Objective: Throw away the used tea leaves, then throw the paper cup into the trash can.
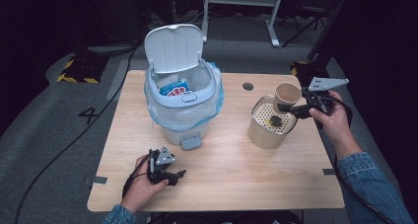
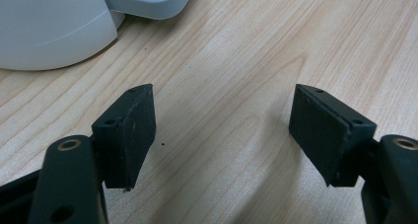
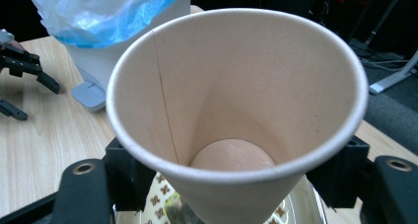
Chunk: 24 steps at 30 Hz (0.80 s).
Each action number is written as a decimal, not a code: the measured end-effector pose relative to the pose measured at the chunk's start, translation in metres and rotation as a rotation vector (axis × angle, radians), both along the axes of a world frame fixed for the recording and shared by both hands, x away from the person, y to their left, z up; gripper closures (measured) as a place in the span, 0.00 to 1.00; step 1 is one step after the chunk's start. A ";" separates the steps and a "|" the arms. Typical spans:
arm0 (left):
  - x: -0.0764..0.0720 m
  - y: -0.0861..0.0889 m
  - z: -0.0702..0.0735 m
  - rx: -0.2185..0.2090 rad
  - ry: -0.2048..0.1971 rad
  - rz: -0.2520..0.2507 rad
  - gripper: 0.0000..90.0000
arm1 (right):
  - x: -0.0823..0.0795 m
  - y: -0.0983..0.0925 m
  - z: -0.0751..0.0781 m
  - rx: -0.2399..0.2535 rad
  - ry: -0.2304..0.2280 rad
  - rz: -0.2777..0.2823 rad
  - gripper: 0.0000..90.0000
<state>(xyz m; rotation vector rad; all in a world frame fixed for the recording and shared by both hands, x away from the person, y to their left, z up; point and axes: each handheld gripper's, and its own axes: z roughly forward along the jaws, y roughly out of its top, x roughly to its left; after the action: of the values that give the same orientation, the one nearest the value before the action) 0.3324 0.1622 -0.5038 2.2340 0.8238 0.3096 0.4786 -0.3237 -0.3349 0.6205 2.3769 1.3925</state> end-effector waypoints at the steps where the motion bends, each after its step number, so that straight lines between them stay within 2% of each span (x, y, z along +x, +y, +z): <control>1: 0.000 0.000 0.000 0.000 0.000 0.000 0.29 | 0.000 0.001 0.001 0.004 0.001 0.003 0.33; 7: 0.000 0.000 0.000 -0.002 0.001 0.000 0.29 | 0.005 0.012 0.017 0.012 -0.015 0.030 0.33; 15: 0.000 0.000 0.000 0.000 0.000 0.000 0.29 | 0.013 0.037 0.044 0.008 -0.037 0.082 0.33; 21: 0.000 0.000 0.000 -0.001 0.000 0.000 0.29 | 0.019 0.062 0.065 0.015 -0.046 0.130 0.33; 24: 0.001 0.001 0.000 -0.003 0.002 -0.008 0.29 | 0.024 0.079 0.077 0.035 -0.050 0.165 0.33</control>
<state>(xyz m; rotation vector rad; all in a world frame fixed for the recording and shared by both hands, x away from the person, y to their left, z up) 0.3331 0.1635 -0.5038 2.2349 0.8158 0.3024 0.5025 -0.2442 -0.2582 0.3999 2.4149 1.5018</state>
